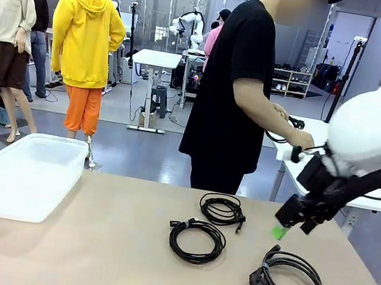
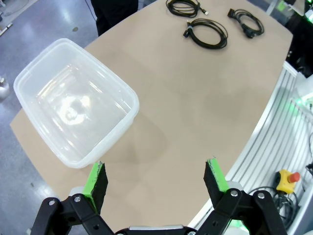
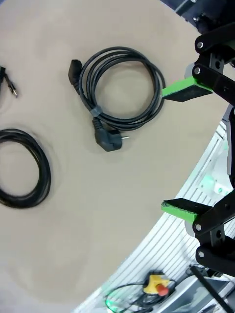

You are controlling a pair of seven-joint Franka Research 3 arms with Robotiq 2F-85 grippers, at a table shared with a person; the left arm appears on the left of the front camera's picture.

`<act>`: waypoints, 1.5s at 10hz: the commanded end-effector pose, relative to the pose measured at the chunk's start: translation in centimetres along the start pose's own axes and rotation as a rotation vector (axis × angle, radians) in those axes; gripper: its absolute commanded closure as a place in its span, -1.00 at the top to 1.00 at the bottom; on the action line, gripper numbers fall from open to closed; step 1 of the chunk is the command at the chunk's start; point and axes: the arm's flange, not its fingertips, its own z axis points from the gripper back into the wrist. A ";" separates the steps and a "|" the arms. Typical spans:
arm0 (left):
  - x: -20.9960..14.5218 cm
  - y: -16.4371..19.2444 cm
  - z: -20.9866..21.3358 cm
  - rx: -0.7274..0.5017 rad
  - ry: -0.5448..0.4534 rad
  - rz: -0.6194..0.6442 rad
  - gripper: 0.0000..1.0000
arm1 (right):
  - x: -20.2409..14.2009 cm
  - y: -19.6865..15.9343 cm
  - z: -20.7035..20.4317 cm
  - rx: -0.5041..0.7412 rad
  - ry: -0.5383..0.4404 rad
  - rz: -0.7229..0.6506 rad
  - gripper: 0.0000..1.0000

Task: Organize and store the cables.
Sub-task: Place the Power Cable into the Organizing box.

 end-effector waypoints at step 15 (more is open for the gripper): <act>0.0 0.0 0.0 -0.007 -0.004 -0.012 1.00 | 4.8 -4.0 -16.5 -0.232 0.096 -0.715 1.00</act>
